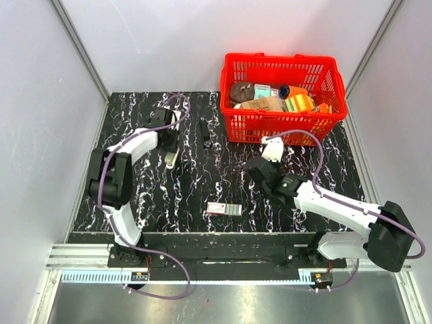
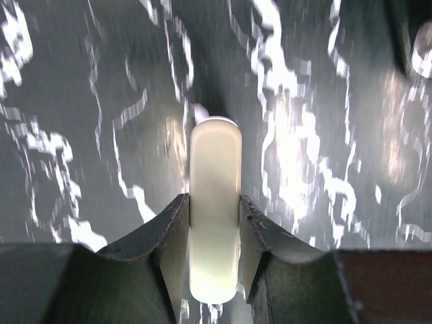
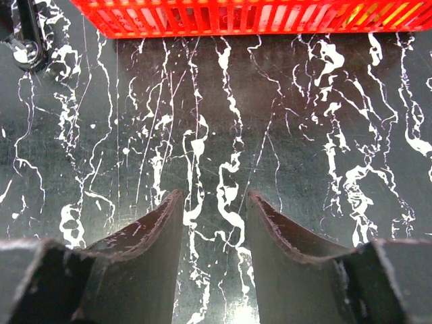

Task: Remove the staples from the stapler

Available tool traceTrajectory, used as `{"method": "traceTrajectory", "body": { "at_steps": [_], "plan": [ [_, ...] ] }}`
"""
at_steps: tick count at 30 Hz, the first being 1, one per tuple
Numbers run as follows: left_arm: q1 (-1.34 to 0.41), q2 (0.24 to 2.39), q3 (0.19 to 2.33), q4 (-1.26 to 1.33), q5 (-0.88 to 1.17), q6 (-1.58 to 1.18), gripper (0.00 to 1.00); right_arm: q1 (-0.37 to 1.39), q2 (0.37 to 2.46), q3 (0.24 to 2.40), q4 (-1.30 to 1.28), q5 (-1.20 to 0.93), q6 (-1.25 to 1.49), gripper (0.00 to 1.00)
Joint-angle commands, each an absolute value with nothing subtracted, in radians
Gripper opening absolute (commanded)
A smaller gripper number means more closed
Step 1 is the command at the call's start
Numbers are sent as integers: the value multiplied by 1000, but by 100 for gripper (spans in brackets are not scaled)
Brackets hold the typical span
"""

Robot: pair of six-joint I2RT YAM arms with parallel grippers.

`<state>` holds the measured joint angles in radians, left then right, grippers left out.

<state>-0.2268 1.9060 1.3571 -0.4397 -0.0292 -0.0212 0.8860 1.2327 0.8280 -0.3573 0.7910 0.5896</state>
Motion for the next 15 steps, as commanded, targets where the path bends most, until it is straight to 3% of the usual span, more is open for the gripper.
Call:
{"method": "traceTrajectory", "body": {
  "at_steps": [1, 6, 11, 13, 15],
  "plan": [
    [-225, 1706, 1182, -494, 0, -41, 8, 917, 1278, 882, -364, 819, 627, 48],
    [-230, 1588, 1054, -535, 57, -67, 11, 968, 1377, 934, -359, 798, 655, 48],
    [-233, 1540, 985, -558, 124, -81, 21, 1034, 1506, 1043, -394, 792, 675, 48],
    [-233, 1526, 967, -566, 149, -84, 32, 1058, 1560, 1104, -411, 787, 681, 48],
    [-230, 1500, 948, -566, 173, -84, 50, 1074, 1614, 1149, -420, 775, 684, 48]
  ]
}}
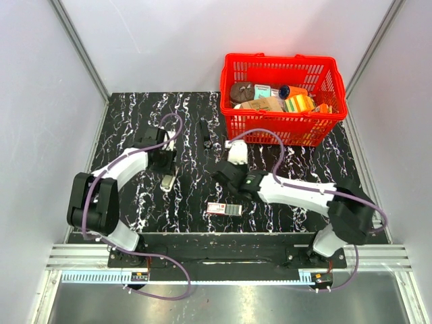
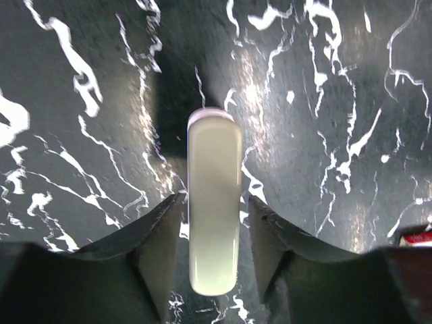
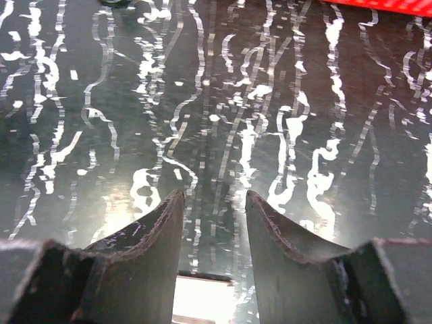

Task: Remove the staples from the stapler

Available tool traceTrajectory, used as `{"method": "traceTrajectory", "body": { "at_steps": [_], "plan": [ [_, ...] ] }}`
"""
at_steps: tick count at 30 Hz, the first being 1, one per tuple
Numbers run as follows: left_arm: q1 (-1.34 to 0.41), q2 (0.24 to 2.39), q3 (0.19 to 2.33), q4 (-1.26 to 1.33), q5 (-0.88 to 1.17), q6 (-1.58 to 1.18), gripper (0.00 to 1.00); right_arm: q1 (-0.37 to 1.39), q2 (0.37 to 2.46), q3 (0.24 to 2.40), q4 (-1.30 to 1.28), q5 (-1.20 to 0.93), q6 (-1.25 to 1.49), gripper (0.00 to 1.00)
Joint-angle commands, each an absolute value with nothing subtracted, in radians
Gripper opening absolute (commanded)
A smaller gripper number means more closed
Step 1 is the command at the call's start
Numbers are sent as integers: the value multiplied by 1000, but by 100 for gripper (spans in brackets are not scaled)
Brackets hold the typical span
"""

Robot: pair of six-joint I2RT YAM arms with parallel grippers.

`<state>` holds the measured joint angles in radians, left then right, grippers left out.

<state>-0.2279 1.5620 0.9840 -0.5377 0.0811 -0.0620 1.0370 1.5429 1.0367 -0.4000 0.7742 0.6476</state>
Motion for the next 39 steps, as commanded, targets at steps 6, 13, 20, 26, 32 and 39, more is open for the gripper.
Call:
{"method": "traceTrajectory", "body": {
  "at_steps": [6, 13, 20, 26, 32, 39],
  "plan": [
    [-206, 1358, 985, -595, 184, -66, 96, 1106, 1719, 1290, -428, 733, 678, 53],
    [44, 1192, 1086, -696, 258, -12, 99, 1112, 1916, 1619, -576, 626, 738, 63],
    [345, 1190, 1068, -748, 466, 171, 96, 1115, 2247, 2150, -828, 497, 816, 75],
    [436, 1289, 1075, -857, 601, 291, 81, 1114, 2514, 2529, -1014, 436, 860, 76],
    [436, 1258, 994, -808, 571, 316, 80, 1112, 2556, 2539, -1002, 411, 900, 75],
    [436, 1212, 971, -802, 581, 347, 82, 1112, 2565, 2520, -965, 385, 905, 74]
  ]
}}
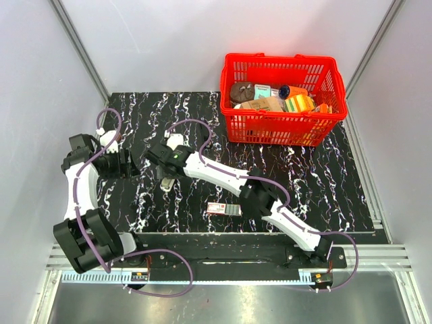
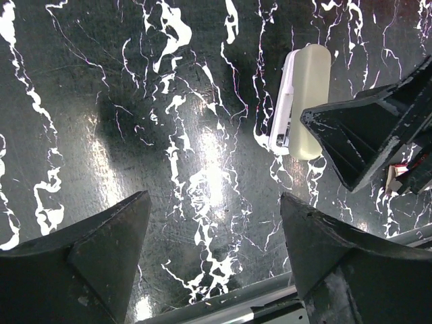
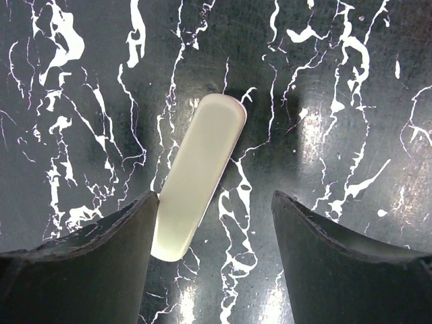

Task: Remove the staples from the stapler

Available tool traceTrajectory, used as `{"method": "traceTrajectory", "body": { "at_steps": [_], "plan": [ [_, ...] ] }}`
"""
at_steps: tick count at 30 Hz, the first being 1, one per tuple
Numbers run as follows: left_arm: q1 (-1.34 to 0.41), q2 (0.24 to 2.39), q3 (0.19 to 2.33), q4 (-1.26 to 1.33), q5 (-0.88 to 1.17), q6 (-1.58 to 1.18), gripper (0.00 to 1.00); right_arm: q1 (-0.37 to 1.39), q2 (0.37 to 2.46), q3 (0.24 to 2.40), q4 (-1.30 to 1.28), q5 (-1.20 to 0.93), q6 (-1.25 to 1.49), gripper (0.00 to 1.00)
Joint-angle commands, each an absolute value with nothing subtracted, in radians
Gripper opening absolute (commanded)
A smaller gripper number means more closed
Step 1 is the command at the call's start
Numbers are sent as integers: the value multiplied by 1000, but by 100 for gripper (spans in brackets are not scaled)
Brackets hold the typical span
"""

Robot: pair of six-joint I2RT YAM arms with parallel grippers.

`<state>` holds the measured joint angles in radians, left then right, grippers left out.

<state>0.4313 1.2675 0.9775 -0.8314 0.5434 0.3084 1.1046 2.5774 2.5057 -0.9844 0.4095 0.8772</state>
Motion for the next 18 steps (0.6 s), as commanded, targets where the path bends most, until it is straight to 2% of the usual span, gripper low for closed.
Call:
{"method": "traceTrajectory", "body": {
  "at_steps": [1, 18],
  "plan": [
    [434, 1210, 968, -798, 575, 347, 82, 1112, 2568, 2520, -959, 374, 910, 74],
    [434, 1207, 934, -775, 537, 360, 83, 1108, 2620, 2517, -900, 341, 922, 64]
  ]
}}
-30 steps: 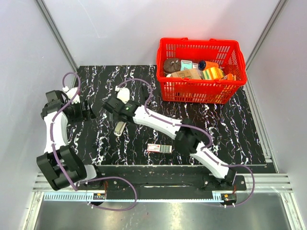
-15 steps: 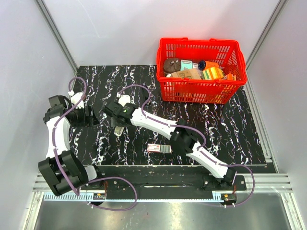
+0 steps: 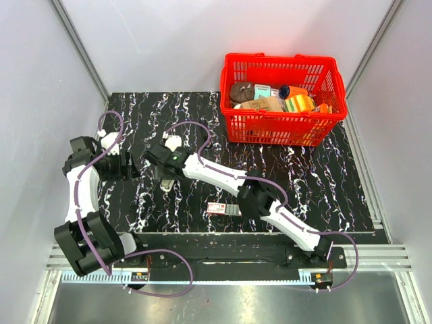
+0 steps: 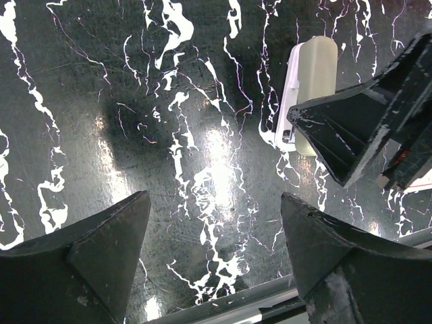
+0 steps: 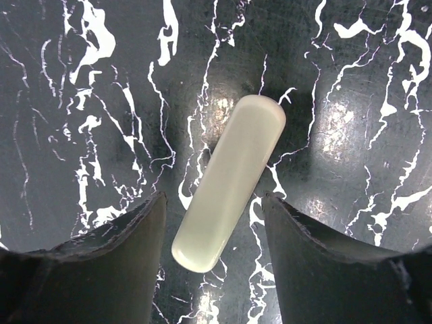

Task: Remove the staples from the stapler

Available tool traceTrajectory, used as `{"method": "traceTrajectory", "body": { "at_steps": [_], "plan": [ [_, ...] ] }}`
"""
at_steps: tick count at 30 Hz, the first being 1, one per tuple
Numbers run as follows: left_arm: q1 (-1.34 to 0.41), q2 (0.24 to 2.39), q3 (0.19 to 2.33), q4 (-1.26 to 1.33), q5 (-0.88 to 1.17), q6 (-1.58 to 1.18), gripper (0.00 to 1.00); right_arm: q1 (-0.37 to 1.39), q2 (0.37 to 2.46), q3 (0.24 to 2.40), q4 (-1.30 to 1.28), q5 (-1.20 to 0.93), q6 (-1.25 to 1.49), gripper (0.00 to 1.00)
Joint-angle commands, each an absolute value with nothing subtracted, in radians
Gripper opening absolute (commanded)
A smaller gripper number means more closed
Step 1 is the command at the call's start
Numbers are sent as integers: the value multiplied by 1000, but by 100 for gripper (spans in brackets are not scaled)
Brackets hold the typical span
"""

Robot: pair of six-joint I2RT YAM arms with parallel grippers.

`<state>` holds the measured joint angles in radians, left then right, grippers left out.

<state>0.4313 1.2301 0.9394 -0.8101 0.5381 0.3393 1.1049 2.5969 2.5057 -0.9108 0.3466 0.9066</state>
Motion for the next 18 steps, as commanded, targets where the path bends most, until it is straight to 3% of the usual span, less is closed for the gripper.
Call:
{"method": "traceTrajectory", "body": {
  "at_steps": [1, 5, 16, 18],
  "plan": [
    [434, 1206, 934, -775, 538, 362, 83, 1106, 2623, 2517, -905, 342, 922, 63],
    [434, 1203, 934, -775, 540, 365, 84, 1100, 2625, 2508, -913, 351, 920, 56],
    [410, 1200, 930, -769, 554, 371, 90, 1101, 2540, 2445, -902, 384, 899, 17],
    [370, 1192, 920, -759, 535, 365, 89, 1101, 2510, 2427, -891, 380, 896, 14]
  ]
}}
